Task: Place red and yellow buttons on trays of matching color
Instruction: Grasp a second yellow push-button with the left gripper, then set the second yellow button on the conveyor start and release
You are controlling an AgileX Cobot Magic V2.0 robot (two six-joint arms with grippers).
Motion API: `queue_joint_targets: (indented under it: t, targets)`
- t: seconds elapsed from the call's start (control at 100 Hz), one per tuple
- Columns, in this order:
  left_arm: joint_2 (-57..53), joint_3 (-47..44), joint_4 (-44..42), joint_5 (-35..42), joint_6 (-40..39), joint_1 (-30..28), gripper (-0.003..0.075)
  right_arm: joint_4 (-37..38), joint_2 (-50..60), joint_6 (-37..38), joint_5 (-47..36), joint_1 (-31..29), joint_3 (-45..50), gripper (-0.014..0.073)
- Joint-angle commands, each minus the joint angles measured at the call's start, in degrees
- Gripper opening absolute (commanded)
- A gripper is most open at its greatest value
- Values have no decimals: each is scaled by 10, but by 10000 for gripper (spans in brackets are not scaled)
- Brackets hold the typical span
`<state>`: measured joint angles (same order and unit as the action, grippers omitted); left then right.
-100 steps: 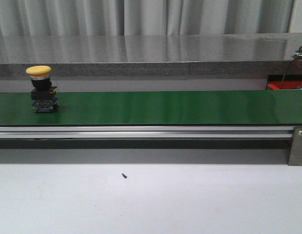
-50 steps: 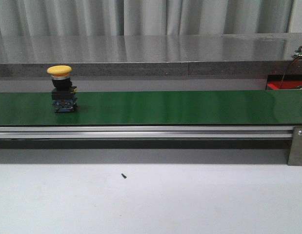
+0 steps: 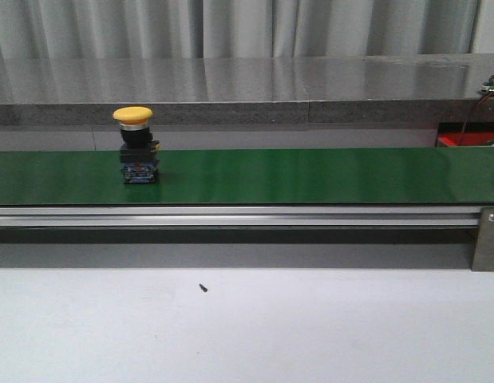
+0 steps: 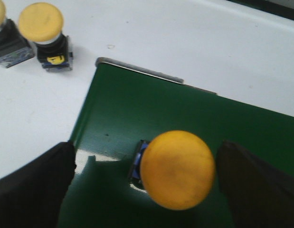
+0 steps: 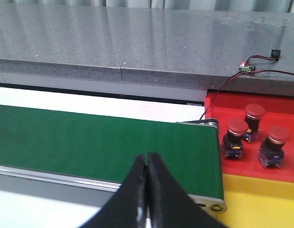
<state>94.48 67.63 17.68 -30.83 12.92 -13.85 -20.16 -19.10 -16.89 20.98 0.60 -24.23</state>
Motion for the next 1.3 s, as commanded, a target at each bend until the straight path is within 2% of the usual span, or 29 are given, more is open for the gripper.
queue_joint_targets:
  t: [0.0,0.2,0.39,0.48,0.62,0.84,1.03,1.29]
  targets:
    - [-45,21,13,11,6,14,614,-5,-2,-5,-40,1,-14,-68]
    - [-97,15,56,-39,52,16,550,-5,-2,-5,-40,1,-14,-68]
    - [-166,-31,61,-44,56,16,463,-5,-2,-5,-40,1,-14,-68]
    - [-199,-60,63,-46,56,16,384,-5,-2,-5,-41,1,-14,-68]
    - [-253,-103,63,-57,61,32,216,-5,-2,-5,-38,1,-14,-68]
    - [-322,-157,64,-59,61,110,-21,-5,-2,-5,-38,1,-14,-68]
    - [-386,-201,69,-59,59,163,-20,-5,-2,-5,-37,1,-15,-68]
    - [-504,-253,79,-65,56,170,-20,-5,-10,-6,-22,1,-16,-68]
